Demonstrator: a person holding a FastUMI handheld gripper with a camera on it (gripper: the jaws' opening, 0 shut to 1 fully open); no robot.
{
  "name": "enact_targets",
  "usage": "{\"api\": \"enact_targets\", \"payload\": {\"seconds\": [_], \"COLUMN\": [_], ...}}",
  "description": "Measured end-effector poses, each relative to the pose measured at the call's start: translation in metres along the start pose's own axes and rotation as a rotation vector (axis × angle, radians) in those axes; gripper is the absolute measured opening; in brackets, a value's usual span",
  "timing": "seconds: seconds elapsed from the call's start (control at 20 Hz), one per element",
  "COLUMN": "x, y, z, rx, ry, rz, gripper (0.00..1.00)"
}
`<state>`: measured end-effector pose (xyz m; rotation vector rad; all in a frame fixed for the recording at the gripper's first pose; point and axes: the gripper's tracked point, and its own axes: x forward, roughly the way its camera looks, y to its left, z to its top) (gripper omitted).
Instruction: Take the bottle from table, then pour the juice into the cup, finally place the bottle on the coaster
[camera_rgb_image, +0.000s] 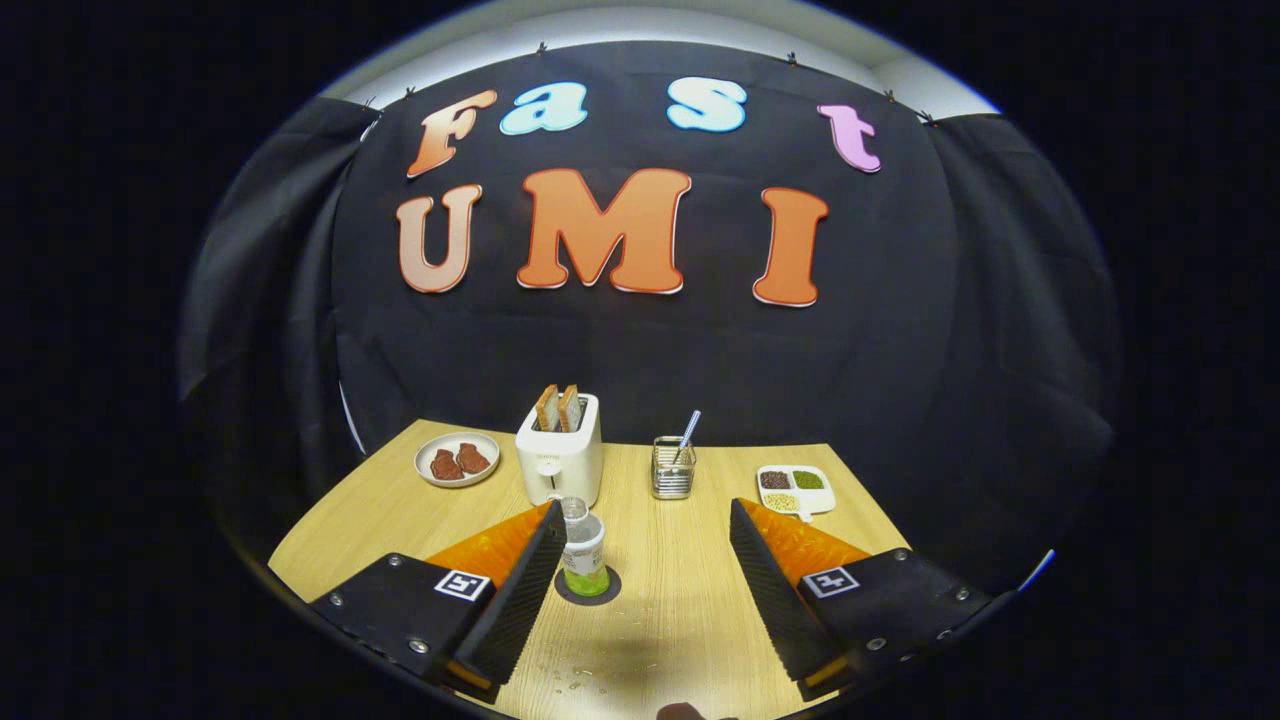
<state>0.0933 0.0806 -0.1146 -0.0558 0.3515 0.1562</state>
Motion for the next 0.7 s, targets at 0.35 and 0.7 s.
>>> {"api": "enact_targets", "payload": {"seconds": [0.35,0.7], "x": [-0.074,-0.114], "y": [-0.04,-0.061], "z": [0.048,0.061], "rx": [0.025,0.029], "ry": [-0.132,-0.191], "rz": [-0.079,-0.133], "gripper": [0.97,0.97]}}
